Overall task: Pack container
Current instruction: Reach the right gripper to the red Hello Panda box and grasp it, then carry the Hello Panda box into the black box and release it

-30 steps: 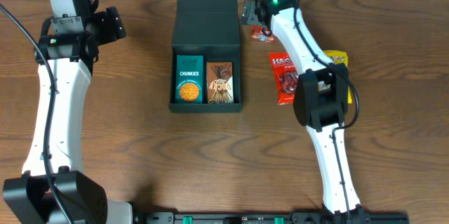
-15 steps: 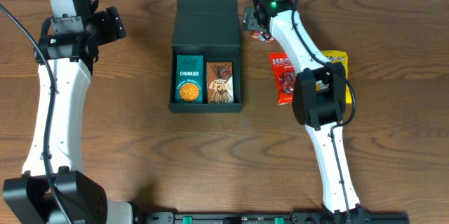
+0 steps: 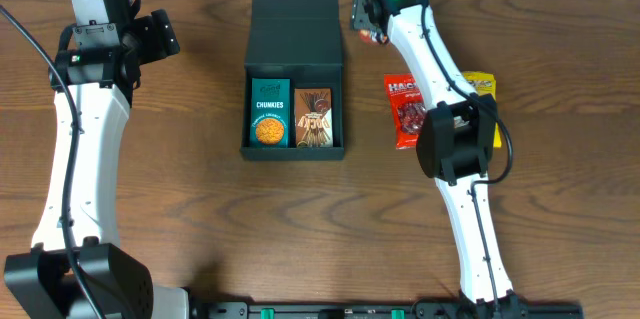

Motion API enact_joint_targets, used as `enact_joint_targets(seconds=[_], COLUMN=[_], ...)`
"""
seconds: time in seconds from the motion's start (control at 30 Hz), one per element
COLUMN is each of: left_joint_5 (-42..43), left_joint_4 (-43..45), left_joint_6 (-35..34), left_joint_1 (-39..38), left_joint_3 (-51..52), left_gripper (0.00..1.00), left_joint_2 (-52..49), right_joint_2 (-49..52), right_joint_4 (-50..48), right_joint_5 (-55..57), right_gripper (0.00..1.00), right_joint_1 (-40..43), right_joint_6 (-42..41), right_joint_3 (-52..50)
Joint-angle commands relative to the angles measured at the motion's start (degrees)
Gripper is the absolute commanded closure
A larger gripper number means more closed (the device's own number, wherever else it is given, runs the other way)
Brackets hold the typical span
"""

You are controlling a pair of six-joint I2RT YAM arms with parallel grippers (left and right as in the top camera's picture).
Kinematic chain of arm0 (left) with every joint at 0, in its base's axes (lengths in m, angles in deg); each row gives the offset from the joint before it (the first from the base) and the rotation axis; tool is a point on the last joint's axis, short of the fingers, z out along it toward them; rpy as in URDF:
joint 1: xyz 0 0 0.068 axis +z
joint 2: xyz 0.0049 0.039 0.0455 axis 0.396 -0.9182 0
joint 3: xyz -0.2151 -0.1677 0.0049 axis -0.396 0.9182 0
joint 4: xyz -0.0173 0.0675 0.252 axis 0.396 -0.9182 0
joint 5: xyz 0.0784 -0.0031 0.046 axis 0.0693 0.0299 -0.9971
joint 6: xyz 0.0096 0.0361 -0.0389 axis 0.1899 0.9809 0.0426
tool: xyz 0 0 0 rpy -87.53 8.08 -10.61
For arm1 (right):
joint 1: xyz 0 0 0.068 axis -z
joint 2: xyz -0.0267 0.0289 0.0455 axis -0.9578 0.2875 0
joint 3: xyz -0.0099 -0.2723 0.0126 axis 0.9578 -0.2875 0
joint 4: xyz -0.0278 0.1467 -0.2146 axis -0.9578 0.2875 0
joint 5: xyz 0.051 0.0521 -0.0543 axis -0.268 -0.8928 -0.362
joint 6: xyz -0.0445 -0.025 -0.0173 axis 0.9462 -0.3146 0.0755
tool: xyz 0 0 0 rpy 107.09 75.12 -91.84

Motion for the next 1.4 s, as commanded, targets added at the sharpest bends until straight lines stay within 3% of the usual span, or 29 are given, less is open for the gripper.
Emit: enact_joint_targets(seconds=[0.0, 0.23, 0.27, 0.37, 0.47, 0.73, 0.9, 1.1, 1.27, 1.37], left_joint_5=[-0.2, -0.2, -0.2, -0.2, -0.2, -0.1, -0.1, -0.1, -0.1, -0.1], left_joint_4=[0.1, 0.1, 0.1, 0.1, 0.1, -0.3, -0.3, -0.3, -0.3, -0.3], left_joint_6=[-0.2, -0.2, -0.2, -0.2, -0.2, -0.2, -0.2, -0.2, -0.2, -0.2], left_joint_1=[0.2, 0.2, 0.2, 0.1, 0.1, 0.1, 0.1, 0.1, 0.1, 0.1], left_joint_3=[0.2, 0.2, 0.2, 0.2, 0.2, 0.2, 0.2, 0.2, 0.2, 0.2], left_gripper=[0.05, 0.05, 0.05, 0.05, 0.05, 0.05, 0.05, 0.05, 0.05, 0.05], left_joint_2=[-0.2, -0.2, -0.2, -0.2, -0.2, -0.2, -0.2, -0.2, -0.2, -0.2], right_joint_2=[0.4, 0.3, 0.3, 0.3, 0.4, 0.5, 0.6, 0.6, 0.6, 0.6], right_joint_4=[3.1, 16.5, 18.2, 20.3, 19.8, 12.5, 6.2, 1.7, 1.4, 1.6], right_joint_5=[0.2, -7.6, -7.5, -1.6, 1.3, 0.7, -6.0, -6.2, -6.2, -6.2], right_gripper=[0.24, 0.31, 0.3, 0.08, 0.01, 0.01, 0.01, 0.01, 0.26, 0.31], right_joint_1=[0.2, -2.2, -2.8, -3.5, -3.0, 0.0, 1.1, 1.0, 1.0, 0.9], right_joint_6=[0.6, 0.6, 0.6, 0.6, 0.5, -6.4, -6.3, -5.4, -4.4, -4.4], right_joint_3=[6.2, 19.0, 20.2, 20.7, 16.7, -0.9, -5.7, -7.5, -7.5, -7.5])
